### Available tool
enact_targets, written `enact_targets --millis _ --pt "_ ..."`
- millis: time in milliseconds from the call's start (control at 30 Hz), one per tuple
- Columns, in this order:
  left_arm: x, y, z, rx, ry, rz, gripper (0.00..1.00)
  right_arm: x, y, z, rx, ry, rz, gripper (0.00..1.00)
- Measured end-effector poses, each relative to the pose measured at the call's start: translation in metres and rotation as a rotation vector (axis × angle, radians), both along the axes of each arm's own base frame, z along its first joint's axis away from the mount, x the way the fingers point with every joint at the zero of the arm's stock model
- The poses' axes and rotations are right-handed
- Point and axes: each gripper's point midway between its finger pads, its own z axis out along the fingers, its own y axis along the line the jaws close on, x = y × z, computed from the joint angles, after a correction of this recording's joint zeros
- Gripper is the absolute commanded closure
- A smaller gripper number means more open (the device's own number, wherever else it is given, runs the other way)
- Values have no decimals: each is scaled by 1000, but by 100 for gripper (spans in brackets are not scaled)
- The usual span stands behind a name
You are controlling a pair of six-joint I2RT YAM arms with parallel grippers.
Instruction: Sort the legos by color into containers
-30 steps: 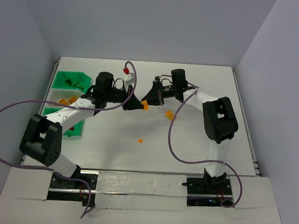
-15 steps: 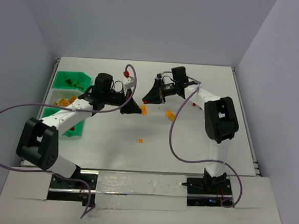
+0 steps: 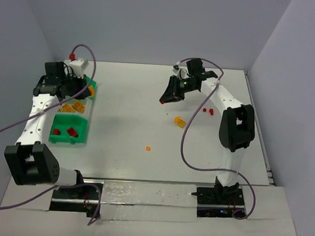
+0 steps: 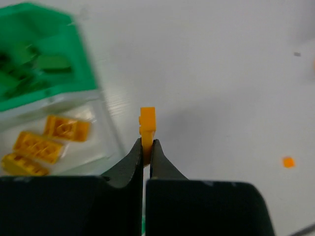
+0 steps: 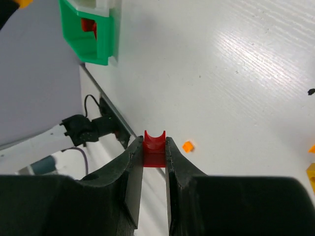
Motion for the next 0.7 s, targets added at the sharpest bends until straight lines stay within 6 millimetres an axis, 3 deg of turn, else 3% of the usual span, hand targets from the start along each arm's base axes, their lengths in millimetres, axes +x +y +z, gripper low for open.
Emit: enact_targets --millis 133,267,467,567,700 --pt "10 67 -29 65 105 168 94 -8 0 5 0 -38 38 100" --pt "16 107 -60 97 197 256 92 -18 6 11 -1 -84 86 100" --pt "24 120 -84 128 261 274 85 -33 16 20 -30 -166 150 100" --pt "25 124 -89 143 274 277 74 -37 20 23 -52 -217 176 100" --pt "24 130 -93 156 286 287 50 -42 23 22 -84 -262 198 100"
